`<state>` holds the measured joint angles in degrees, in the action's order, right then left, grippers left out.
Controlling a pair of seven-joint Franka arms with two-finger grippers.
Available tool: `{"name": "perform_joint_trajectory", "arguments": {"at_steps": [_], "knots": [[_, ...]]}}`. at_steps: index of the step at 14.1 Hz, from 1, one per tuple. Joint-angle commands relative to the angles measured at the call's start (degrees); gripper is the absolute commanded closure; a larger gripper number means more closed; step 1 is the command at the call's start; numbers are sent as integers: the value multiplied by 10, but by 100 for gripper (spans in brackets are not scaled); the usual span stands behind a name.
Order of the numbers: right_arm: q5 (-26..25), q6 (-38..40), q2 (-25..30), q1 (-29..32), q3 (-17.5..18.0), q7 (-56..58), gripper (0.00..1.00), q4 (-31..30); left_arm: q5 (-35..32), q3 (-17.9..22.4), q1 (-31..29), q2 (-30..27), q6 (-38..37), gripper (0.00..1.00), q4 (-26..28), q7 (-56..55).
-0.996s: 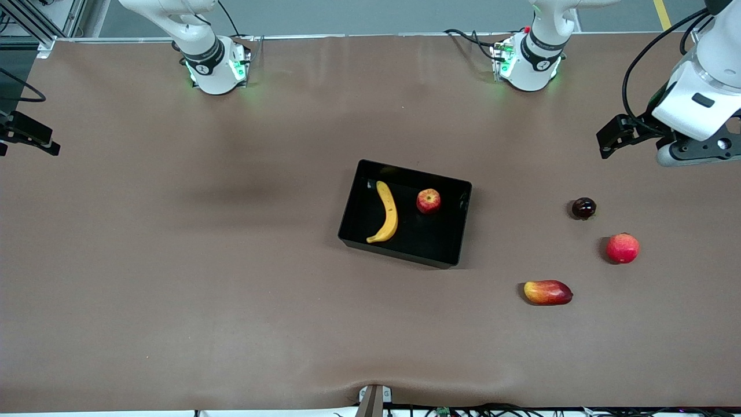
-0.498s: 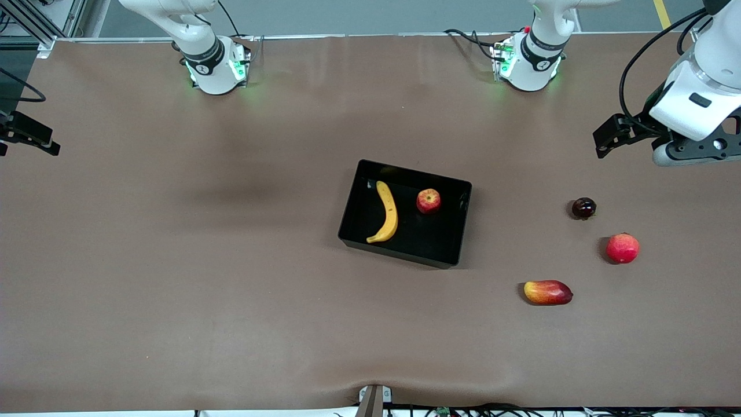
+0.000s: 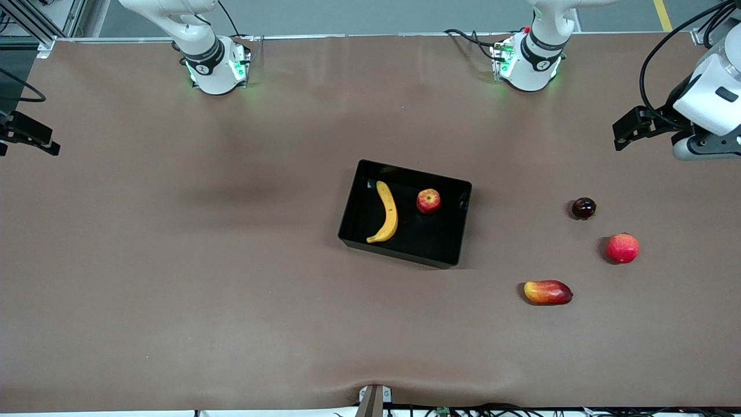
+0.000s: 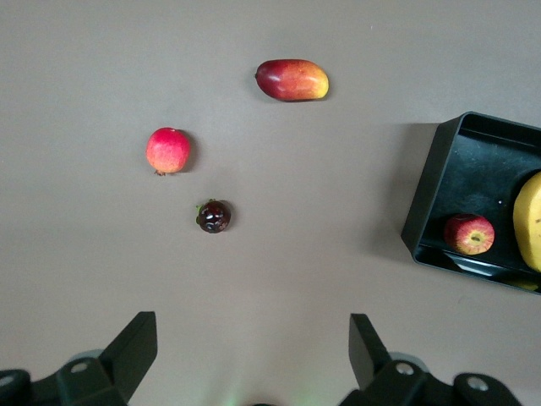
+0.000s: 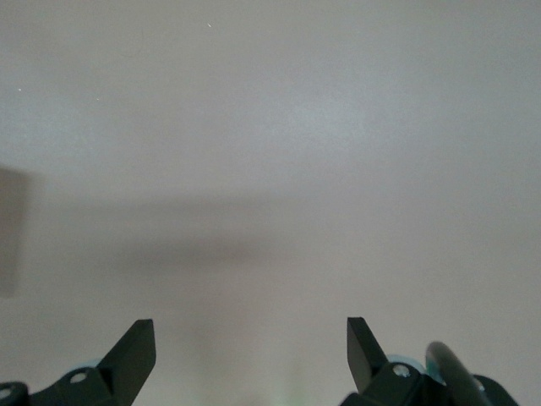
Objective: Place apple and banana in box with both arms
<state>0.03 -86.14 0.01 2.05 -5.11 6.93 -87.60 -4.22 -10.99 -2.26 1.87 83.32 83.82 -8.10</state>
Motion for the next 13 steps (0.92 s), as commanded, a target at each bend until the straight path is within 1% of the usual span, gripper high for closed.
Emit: {"name": "perform_joint_trajectory", "arguments": {"at_steps": [1, 4, 13], "knots": [[4, 7, -1, 10, 7, -8, 0, 9, 12, -5, 1, -1, -9, 0, -4, 10], [4, 7, -1, 10, 6, -8, 0, 9, 32, -8, 5, -1, -8, 0, -2, 7], [4, 7, -1, 10, 7, -8, 0, 9, 15, -7, 6, 0, -7, 0, -10, 6]]}}
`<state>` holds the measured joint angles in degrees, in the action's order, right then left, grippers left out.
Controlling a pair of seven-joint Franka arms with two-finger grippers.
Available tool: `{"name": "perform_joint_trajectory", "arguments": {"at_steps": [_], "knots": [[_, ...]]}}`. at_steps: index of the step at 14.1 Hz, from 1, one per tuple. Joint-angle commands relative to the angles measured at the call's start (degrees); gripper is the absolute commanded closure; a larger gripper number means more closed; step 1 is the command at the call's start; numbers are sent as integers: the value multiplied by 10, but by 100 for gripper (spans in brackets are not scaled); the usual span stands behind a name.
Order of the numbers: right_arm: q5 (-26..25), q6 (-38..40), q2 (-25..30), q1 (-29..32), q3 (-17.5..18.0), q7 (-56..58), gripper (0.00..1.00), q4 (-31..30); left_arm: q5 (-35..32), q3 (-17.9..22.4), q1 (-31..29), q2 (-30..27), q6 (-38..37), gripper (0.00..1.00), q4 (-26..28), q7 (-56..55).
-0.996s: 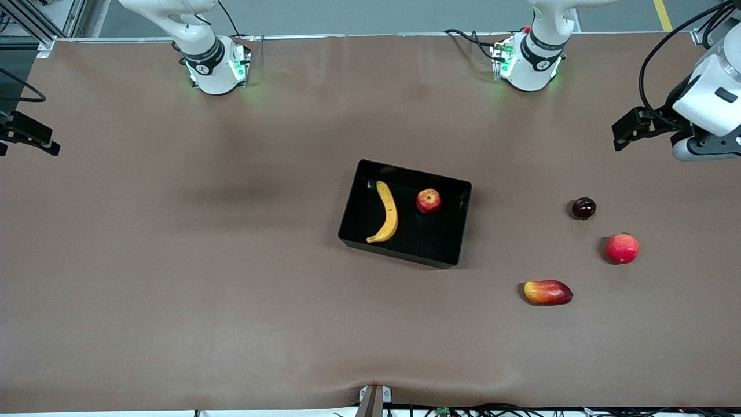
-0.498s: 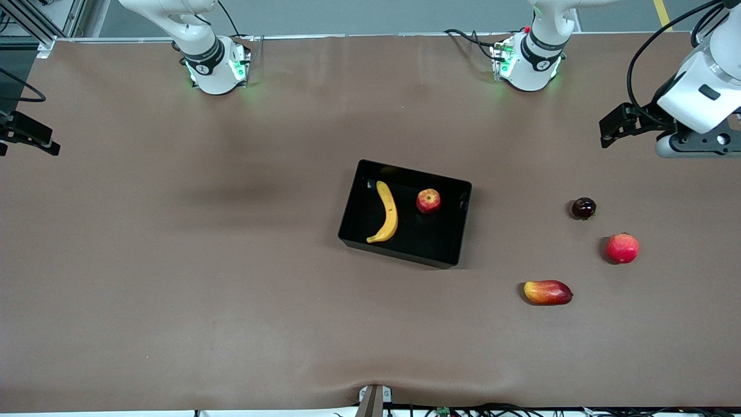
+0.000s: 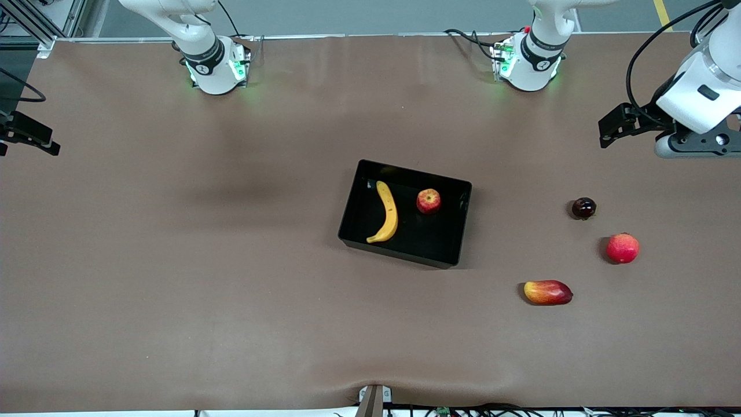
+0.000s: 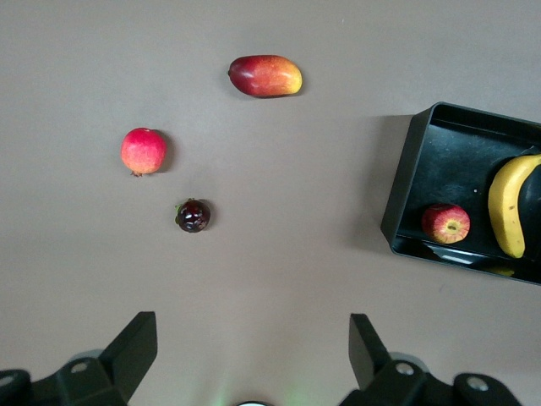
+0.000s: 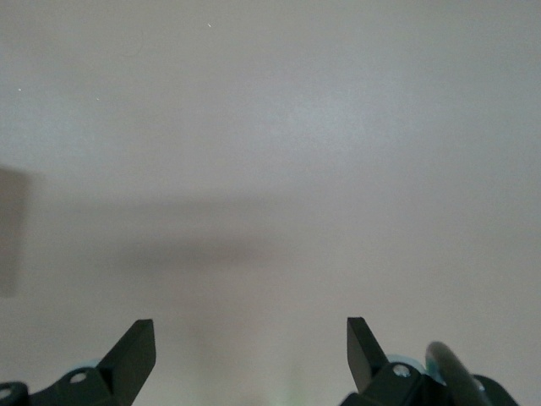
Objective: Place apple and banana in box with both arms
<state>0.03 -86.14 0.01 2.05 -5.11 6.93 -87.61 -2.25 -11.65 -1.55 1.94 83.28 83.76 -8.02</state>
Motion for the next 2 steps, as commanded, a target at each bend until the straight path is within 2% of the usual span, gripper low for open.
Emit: {"name": "perform_joint_trajectory", "arguments": {"at_steps": [1, 2], "knots": [[4, 7, -1, 10, 7, -8, 0, 9, -4, 0, -1, -1, -7, 0, -10, 5], [4, 7, -1, 10, 7, -8, 0, 9, -4, 0, -1, -1, -7, 0, -10, 4]]}}
